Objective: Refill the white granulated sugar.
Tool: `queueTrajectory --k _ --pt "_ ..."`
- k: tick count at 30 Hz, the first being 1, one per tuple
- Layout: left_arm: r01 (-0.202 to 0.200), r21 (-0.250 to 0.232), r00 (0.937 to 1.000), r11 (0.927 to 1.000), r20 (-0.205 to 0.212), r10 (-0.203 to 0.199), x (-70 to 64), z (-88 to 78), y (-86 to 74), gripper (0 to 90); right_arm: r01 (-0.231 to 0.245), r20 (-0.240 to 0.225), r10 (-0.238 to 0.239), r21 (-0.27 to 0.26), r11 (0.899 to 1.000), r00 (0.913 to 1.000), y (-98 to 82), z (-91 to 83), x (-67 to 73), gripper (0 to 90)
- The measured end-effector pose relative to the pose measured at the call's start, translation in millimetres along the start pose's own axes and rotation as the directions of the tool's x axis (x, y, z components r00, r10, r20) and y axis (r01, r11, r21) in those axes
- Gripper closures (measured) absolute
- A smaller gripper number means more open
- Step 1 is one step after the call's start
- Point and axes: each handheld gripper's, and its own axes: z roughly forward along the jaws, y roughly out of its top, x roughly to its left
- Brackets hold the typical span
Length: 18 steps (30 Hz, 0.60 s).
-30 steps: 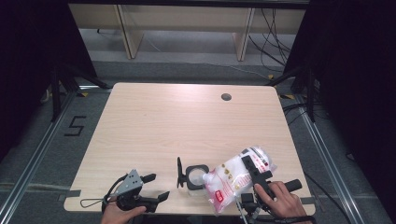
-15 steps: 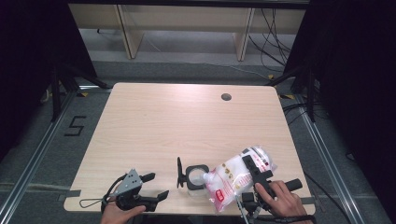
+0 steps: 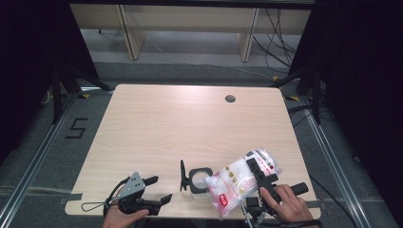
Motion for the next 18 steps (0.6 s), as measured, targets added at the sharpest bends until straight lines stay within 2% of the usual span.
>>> queueTrajectory --k 1,2,3,5,7,8,10,11,15,16,17,18 --pt "-0.005 0.003 1.0000 1.0000 0.004 0.005 0.3 -0.3 0.0 17.9 -0.037 0.003 0.037 0.013 0.999 0.9993 -0.1 -1.7 2.3 41.3" --pt "-0.007 0.011 0.9999 0.9999 -0.012 0.007 -0.2 -1.9 0.4 18.0 0.001 0.014 -0.001 -0.005 1.000 0.9999 0.0 -0.3 -1.0 41.3" --pt "0.000 -0.002 1.0000 1.0000 -0.004 0.000 0.3 -1.6 0.0 17.9 0.001 0.012 -0.001 -0.005 1.000 0.9999 0.0 0.0 -1.0 41.3" --pt "-0.015 -0.012 0.9999 0.9998 0.001 0.015 1.4 -1.5 0.4 17.9 -0.010 0.003 0.010 0.000 1.000 0.9999 0.2 -0.1 -0.1 41.3" --pt "-0.002 -0.011 1.0000 0.9999 -0.003 0.002 0.7 -1.8 0.3 17.9 0.004 0.010 -0.004 -0.003 1.000 0.9999 0.7 -0.4 -1.0 41.3" --pt "0.008 -0.006 0.9999 1.0000 -0.011 -0.008 -0.5 -2.3 0.2 17.9 -0.015 0.003 0.015 0.000 1.000 0.9999 0.6 -0.5 0.4 41.3" --pt "-0.005 0.004 0.9999 1.0000 -0.014 0.005 0.1 -3.1 0.3 17.9 -0.013 0.005 0.013 -0.001 1.000 0.9999 1.0 -0.6 0.1 41.3" --pt "-0.002 -0.002 1.0000 1.0000 -0.008 0.002 0.2 -2.6 0.2 17.9 0.003 0.010 -0.003 -0.004 1.000 0.9999 1.3 -0.8 -1.3 41.3" --pt "0.003 -0.006 0.9999 1.0000 -0.015 -0.003 0.0 -2.5 0.3 18.0 -0.003 0.001 0.003 0.003 1.000 1.0000 1.8 -1.1 -2.3 41.3" --pt "-0.001 0.000 1.0000 1.0000 -0.010 0.001 1.4 -2.4 0.0 18.0 -0.001 0.014 0.001 -0.001 1.000 0.9999 1.0 0.2 -1.7 41.3" --pt "-0.001 0.000 1.0000 1.0000 -0.010 0.001 1.4 -2.4 0.0 17.9 0.017 0.015 -0.017 -0.010 1.000 0.9997 1.1 1.4 -3.4 41.3" --pt "-0.002 0.001 0.9999 1.0000 -0.010 0.002 1.3 -2.1 -0.1 17.9 0.005 0.002 -0.005 0.000 1.000 1.0000 0.9 1.5 -2.3 41.4"
